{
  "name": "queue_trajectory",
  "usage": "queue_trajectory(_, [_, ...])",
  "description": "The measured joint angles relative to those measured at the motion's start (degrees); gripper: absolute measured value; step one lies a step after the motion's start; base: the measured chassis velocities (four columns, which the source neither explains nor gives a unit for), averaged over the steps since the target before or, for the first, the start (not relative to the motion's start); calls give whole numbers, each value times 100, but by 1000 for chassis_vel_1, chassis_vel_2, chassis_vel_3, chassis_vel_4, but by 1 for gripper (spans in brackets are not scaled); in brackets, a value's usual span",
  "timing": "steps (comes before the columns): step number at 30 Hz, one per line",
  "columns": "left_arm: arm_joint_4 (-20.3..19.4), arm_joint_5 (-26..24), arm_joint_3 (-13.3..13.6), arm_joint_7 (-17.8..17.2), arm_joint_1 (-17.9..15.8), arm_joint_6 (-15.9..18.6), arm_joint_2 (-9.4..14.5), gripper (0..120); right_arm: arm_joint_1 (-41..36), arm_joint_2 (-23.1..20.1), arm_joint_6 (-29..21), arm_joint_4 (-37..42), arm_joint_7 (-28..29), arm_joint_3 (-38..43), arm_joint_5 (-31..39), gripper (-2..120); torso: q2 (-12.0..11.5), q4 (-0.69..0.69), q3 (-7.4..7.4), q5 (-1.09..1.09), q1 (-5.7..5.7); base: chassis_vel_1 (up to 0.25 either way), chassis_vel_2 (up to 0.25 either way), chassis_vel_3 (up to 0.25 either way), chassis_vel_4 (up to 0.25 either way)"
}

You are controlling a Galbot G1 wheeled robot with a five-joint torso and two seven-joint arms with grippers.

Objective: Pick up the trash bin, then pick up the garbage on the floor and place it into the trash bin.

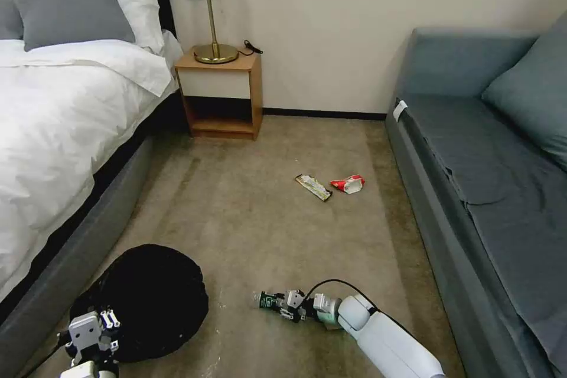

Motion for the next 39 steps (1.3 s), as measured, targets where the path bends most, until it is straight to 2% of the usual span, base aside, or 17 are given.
queue_trajectory(7, [131, 124, -9, -6, 55, -312, -27, 6, 56, 97, 120, 23, -13, 402, -43, 21, 0, 0, 0, 0, 0, 0, 0, 0, 0])
queue_trajectory(10, [133, 212, 2, -10, 117, -466, -43, 6, 228, 229, 131, 10, -34, 874, 94, 21, 0, 1, 0, 0, 0, 0, 0, 0, 0])
queue_trajectory(20, [20, 311, -145, -23, 267, -766, -32, 6, 506, 341, 162, -111, -48, 1797, 415, 21, 0, 0, 0, 0, 0, 0, 0, 0, 0])
queue_trajectory(25, [145, 358, -179, -26, 209, -871, -23, 6, 648, 377, 211, -145, -19, 2155, 554, 21, 0, 0, 0, -1, 0, 0, 0, 0, 0])
queue_trajectory(30, [226, 485, -148, -26, 162, -955, -25, 6, 633, 385, 221, 41, 65, 2195, 730, 21, 0, 0, 0, 0, 0, 0, 0, 0, 0])
queue_trajectory(39, [418, 615, -6, -9, 13, -993, -24, 6, 297, 426, 102, 1254, 672, 1637, 1392, 21, 0, 0, 0, -1, 0, 0, 0, 0, 0])
